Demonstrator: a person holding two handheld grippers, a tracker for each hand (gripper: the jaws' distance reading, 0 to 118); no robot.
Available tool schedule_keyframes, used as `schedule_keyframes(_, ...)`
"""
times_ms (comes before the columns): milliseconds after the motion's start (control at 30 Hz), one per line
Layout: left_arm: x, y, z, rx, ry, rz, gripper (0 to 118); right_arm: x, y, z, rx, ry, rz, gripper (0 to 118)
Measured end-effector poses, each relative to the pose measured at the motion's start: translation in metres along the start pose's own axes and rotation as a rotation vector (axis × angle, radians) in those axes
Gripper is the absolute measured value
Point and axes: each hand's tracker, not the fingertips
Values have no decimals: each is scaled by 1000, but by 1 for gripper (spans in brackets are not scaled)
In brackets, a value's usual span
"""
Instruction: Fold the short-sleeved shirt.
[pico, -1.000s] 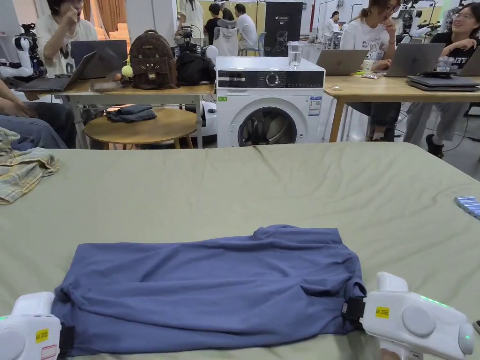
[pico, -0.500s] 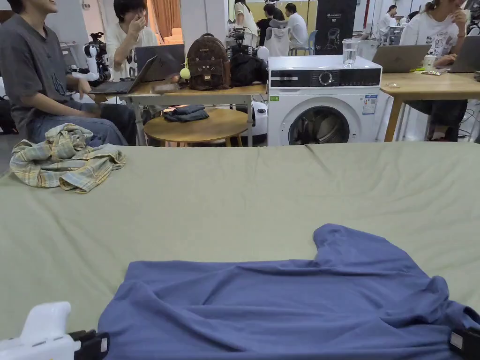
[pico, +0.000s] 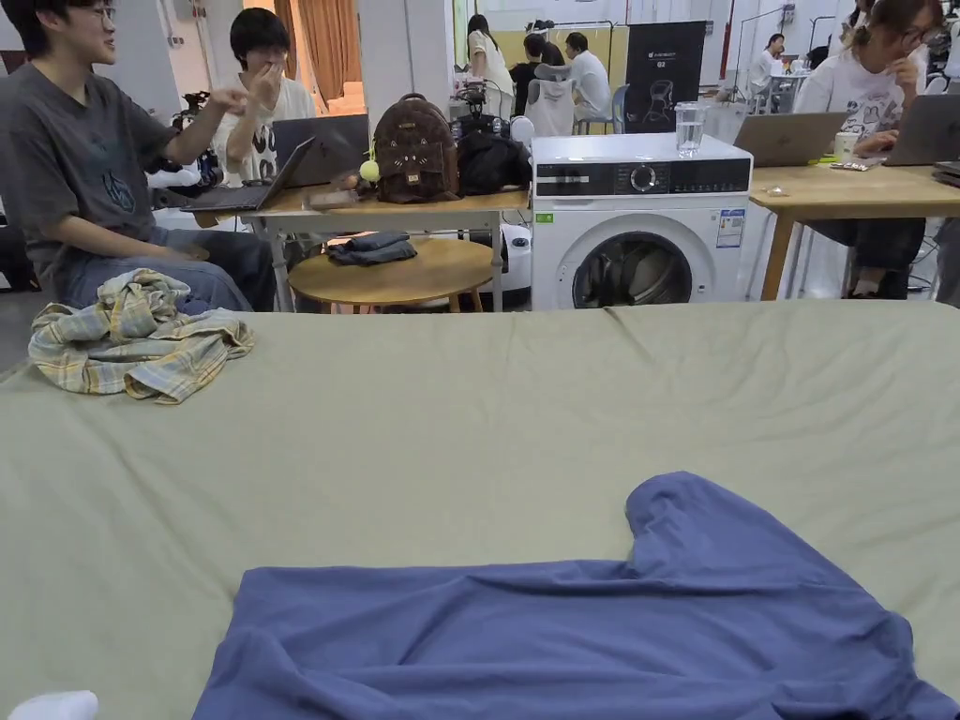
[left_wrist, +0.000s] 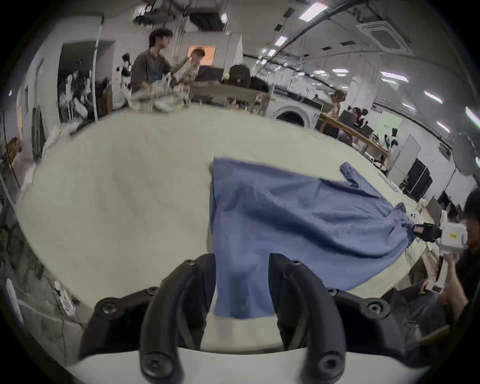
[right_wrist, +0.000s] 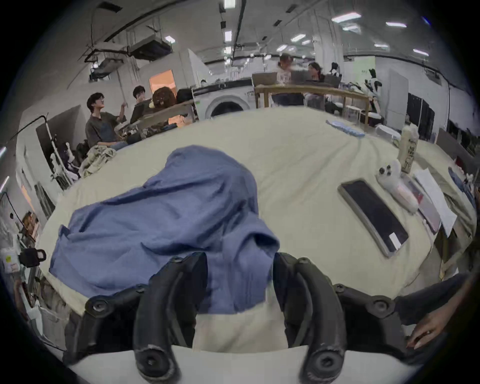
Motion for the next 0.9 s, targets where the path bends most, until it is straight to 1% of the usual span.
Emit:
schedule_keyframes(67, 11, 18, 8, 84, 10, -40, 39, -11, 13, 7, 56, -2, 49, 54)
schedule_keyframes(133, 26, 41, 8, 142, -2, -48, 39, -33, 31, 7, 103, 20, 115, 54)
schedule_keyframes(233, 48, 69, -6, 169, -13, -49, 39, -64, 52, -8, 110, 100, 145, 54)
schedule_keyframes(267, 54, 75, -13, 181, -17, -55, 39, -73, 57, -18, 107, 104, 146, 52)
schedule_keyframes(300, 58, 81, -24, 183, -22, -61, 39, -84, 62, -28, 100, 104, 151, 49)
schedule_keyframes(333, 64, 85, -33, 183, -19, -60, 39, -93, 65, -35, 90, 115, 157, 41)
schedule_keyframes(367, 69, 89, -42, 172, -5, -59, 39, -100, 67, -44, 82, 134, 162, 41)
schedule_keyframes(400, 73, 92, -50, 163, -2, -57, 39, -108, 68, -51, 76, 135, 172, 38)
schedule_keyframes(433, 74, 93, -58, 158, -2, -58, 38, -116, 69, -57, 75, 129, 192, 29)
schedule_keyframes(467, 76, 94, -63, 151, -1, -62, 31, -121, 68, -60, 80, 118, 210, 19)
schedule_keyframes(533, 82, 94, -75, 127, 27, -73, 0, -130, 69, -67, 80, 102, 229, 0)
schedule_keyframes(600, 81, 90, -76, 135, 35, -62, 0, -133, 70, -70, 79, 104, 235, 0)
schedule_keyframes(667, 79, 90, -78, 118, 0, -37, 0, -135, 71, -71, 68, 103, 234, 0)
schedule_keyframes(767, 80, 89, -79, 112, 32, -71, 0, -136, 70, -74, 57, 101, 236, 0)
schedule_keyframes(900, 73, 97, -79, 96, 15, -70, 0, -135, 68, -77, 47, 107, 239, 0)
